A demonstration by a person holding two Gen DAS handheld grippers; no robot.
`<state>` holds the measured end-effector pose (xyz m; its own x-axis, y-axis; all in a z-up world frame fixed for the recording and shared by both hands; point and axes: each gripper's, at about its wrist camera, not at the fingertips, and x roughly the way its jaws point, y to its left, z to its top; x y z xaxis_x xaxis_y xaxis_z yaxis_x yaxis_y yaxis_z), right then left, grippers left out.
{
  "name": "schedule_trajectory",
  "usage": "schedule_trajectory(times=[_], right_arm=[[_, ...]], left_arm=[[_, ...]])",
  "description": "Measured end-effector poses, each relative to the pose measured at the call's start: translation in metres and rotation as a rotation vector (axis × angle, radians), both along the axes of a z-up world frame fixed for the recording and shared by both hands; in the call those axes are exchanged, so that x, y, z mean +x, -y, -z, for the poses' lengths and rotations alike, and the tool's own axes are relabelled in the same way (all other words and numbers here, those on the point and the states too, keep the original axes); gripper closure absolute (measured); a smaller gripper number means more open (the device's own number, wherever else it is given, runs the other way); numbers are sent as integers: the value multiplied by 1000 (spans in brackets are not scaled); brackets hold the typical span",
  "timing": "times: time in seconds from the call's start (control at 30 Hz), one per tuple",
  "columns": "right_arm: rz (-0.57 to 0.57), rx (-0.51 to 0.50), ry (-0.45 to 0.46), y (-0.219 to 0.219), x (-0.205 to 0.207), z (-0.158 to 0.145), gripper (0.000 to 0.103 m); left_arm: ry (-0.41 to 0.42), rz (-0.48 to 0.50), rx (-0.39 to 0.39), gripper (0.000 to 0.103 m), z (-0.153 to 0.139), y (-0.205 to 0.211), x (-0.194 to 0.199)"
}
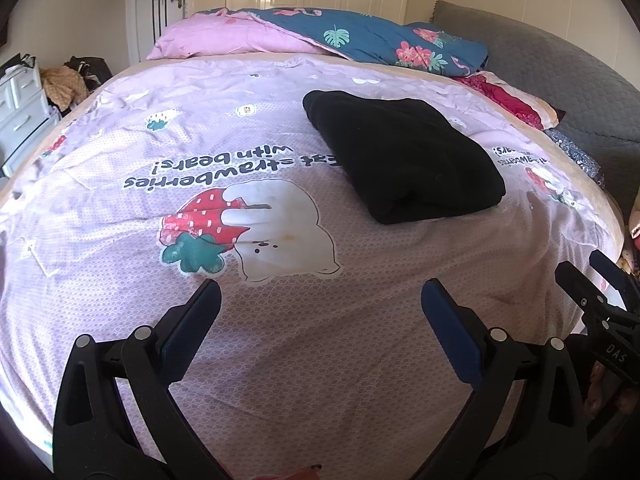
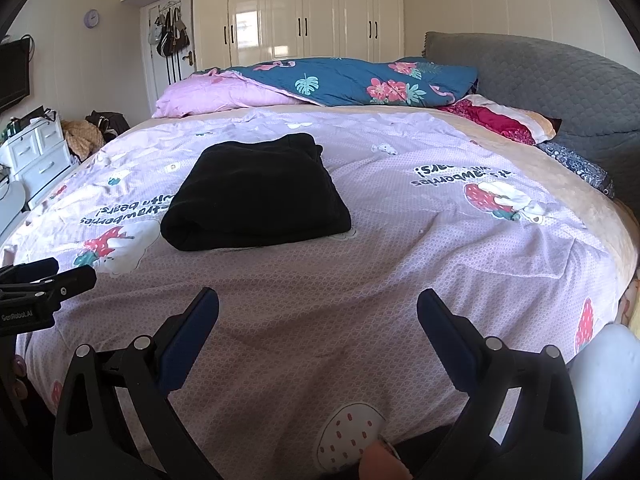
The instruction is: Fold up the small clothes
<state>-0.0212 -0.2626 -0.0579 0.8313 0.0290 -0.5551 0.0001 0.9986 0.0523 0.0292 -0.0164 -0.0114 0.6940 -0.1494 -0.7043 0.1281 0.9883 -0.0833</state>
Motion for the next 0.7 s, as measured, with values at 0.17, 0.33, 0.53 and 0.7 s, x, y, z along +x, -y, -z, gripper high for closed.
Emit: schedule_trajectory(times=[0.17, 0.33, 0.53, 0.7], right_arm=[[16, 5, -5, 2, -1, 1, 4], [104, -1, 18, 19, -12, -4, 4], [503, 117, -30, 143, -27, 0, 4], [1076, 114, -226, 317, -59, 44, 4]], left_arm=[[-6, -2, 3, 9, 1, -1, 0], [-51, -14, -1, 9, 11, -9, 5], [-87, -226, -50, 9, 11, -105, 30], [-46, -568, 46, 9, -2, -252, 49]])
